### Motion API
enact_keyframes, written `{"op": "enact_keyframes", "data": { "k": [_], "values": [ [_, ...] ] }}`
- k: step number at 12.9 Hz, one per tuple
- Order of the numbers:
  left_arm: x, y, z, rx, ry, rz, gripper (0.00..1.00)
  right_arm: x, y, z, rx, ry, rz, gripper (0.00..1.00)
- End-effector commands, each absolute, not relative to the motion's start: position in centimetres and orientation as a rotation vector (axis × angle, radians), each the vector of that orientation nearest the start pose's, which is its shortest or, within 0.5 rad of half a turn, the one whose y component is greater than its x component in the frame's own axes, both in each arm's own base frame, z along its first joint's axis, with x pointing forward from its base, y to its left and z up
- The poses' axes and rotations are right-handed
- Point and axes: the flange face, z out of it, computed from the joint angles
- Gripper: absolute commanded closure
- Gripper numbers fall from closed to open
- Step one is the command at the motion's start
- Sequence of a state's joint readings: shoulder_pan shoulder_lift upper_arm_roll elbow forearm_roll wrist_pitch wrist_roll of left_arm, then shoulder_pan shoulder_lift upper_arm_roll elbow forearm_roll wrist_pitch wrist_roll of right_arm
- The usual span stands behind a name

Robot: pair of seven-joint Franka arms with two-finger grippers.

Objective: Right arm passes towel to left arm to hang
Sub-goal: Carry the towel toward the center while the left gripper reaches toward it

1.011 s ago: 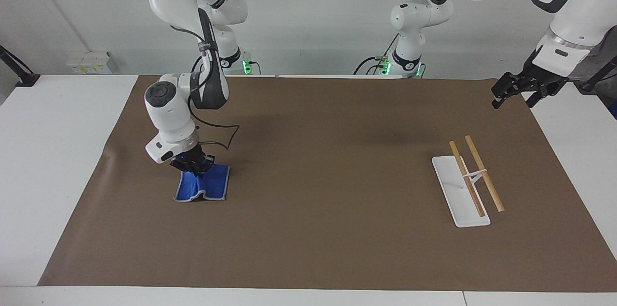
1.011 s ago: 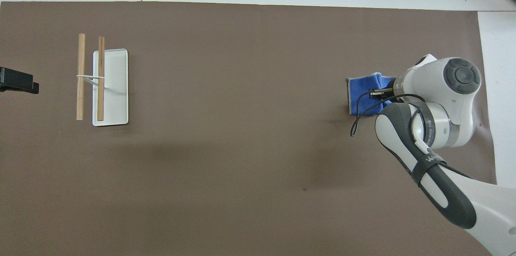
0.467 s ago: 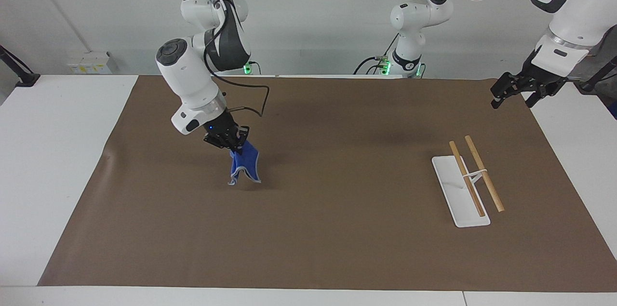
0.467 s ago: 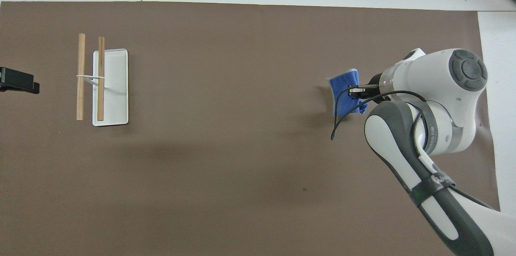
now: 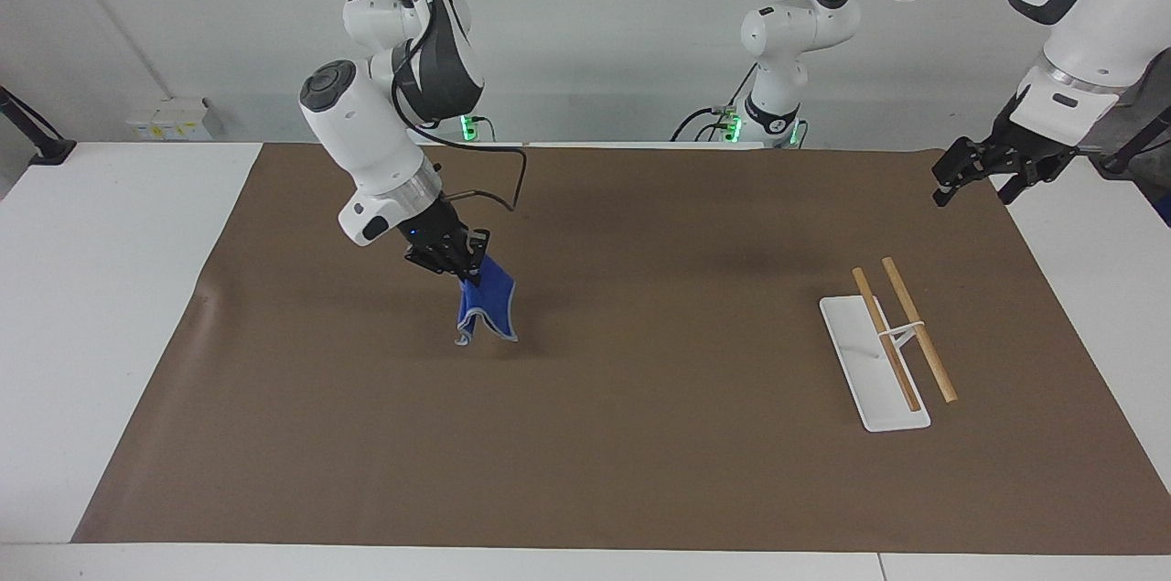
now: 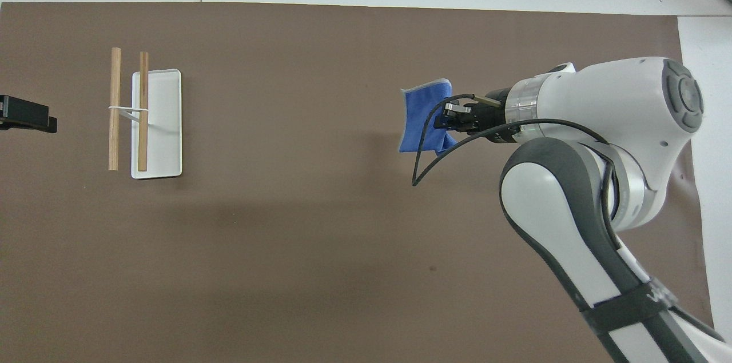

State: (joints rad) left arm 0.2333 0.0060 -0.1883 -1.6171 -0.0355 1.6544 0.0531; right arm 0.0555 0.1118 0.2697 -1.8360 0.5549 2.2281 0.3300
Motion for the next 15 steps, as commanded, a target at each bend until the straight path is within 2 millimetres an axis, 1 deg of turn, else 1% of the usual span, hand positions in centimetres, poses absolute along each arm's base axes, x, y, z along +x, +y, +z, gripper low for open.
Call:
{"op": "enact_keyframes", "data": {
  "k": [1,2,3,5,7,8,9,10,12,13,15],
  "values": [
    [54.5,1.5,59.7,-3.286,-0.056,-0.049,0.0,58.1,23.1,51.4,-2.409,0.434,-0.119,1.0],
    [54.1,1.0,59.0,-3.34,-0.107,-0.054,0.0,57.8,24.0,51.6,-2.377,0.438,-0.097,1.0],
    [53.9,0.4,58.5,-3.378,-0.205,-0.081,0.0,57.5,24.9,51.9,-2.34,0.444,-0.079,1.0],
    [53.6,-1.9,57.0,-3.464,-0.441,-0.181,0.0,56.9,26.9,52.6,-2.262,0.478,-0.086,1.0],
    [52.8,-5.6,55.9,-3.522,-0.713,-0.201,0.0,56.5,28.9,53.2,-2.166,0.571,-0.115,1.0],
    [52.5,-7.7,55.3,-3.515,-0.811,-0.222,0.0,56.3,29.8,53.4,-2.146,0.602,-0.126,1.0],
    [52.4,-9.2,55.0,-3.524,-0.903,-0.219,0.0,56.0,30.5,53.8,-2.129,0.628,-0.114,1.0],
    [52.3,-10.3,55.0,-3.542,-1.006,-0.191,0.0,55.9,30.5,53.9,-2.124,0.642,-0.106,1.0],
    [51.8,-12.1,54.8,-3.576,-1.15,-0.145,0.0,56.0,30.6,54.2,-2.118,0.642,-0.109,1.0],
    [51.3,-13.3,54.5,-3.588,-1.219,-0.105,0.0,56.1,30.6,54.1,-2.118,0.643,-0.106,1.0],
    [50.6,-16.0,54.2,-3.584,-1.391,-0.079,0.0,55.9,30.7,54.1,-2.122,0.638,-0.096,1.0]
  ]
}}
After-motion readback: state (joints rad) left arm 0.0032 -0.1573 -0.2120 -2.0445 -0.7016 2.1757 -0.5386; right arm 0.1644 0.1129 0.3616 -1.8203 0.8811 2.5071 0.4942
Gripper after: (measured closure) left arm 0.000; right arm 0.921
